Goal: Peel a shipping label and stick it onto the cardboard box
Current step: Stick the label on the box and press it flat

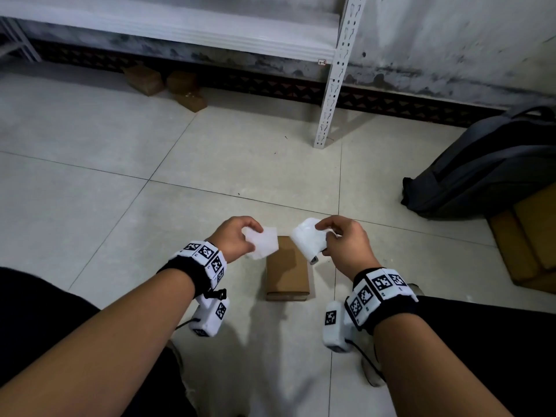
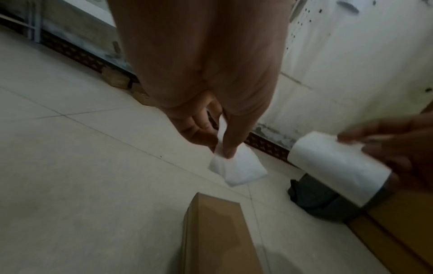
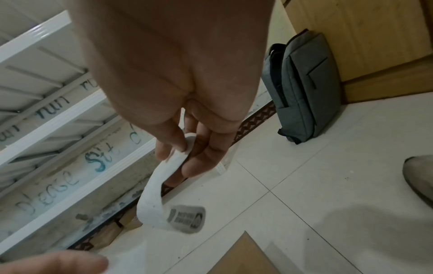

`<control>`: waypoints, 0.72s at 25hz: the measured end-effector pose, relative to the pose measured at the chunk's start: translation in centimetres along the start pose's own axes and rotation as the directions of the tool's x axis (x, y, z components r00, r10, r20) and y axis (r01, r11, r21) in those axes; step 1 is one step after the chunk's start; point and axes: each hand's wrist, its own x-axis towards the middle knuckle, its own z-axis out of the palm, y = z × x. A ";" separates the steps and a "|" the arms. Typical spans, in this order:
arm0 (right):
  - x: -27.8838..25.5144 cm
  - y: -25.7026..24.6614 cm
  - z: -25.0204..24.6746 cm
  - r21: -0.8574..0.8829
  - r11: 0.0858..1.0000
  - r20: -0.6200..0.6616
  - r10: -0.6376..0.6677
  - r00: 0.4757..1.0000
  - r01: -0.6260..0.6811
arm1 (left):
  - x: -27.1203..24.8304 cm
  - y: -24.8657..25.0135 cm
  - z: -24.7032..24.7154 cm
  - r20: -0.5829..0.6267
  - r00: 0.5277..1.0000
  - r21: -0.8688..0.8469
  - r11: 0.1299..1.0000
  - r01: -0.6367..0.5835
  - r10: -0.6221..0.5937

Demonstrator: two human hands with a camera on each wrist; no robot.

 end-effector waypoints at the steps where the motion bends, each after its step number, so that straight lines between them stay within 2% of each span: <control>1: 0.1 0.0 0.2 0.011 1.000 0.017 0.006 1.000 -0.006 | 0.0 -0.3 0.3 0.042 0.999 0.016 1.000 -0.026 0.026; 4: 0.3 -0.2 0.6 0.033 0.999 0.024 0.030 0.999 -0.031 | 0.1 -1.4 1.0 0.178 0.981 0.051 0.995 -0.082 0.072; 7: 0.7 -0.1 1.4 0.067 0.996 0.021 0.058 0.998 -0.060 | 0.7 -3.7 1.3 0.212 0.977 0.098 0.995 -0.034 0.012; 10: 1.1 0.2 2.4 0.079 0.994 0.009 0.081 0.997 -0.081 | 1.4 -7.3 2.1 0.127 0.990 0.116 0.992 0.043 -0.058; 12: 1.5 0.9 3.2 0.081 0.991 -0.004 0.110 0.994 -0.110 | 1.5 -9.6 2.9 -0.020 0.993 0.042 0.993 0.114 -0.113; 14: 1.8 1.5 3.9 0.076 0.987 -0.007 0.143 0.990 -0.143 | 2.0 -12.0 4.1 -0.111 0.974 -0.044 0.980 0.194 -0.198; 16: 1.9 1.6 4.5 0.041 0.987 -0.006 0.154 0.988 -0.153 | 2.6 -14.3 5.1 -0.097 0.957 -0.119 0.958 0.260 -0.272; 18: 2.2 1.9 4.9 -0.027 0.988 0.023 0.155 0.988 -0.154 | 3.2 -16.3 6.1 -0.024 0.958 -0.159 0.947 0.278 -0.285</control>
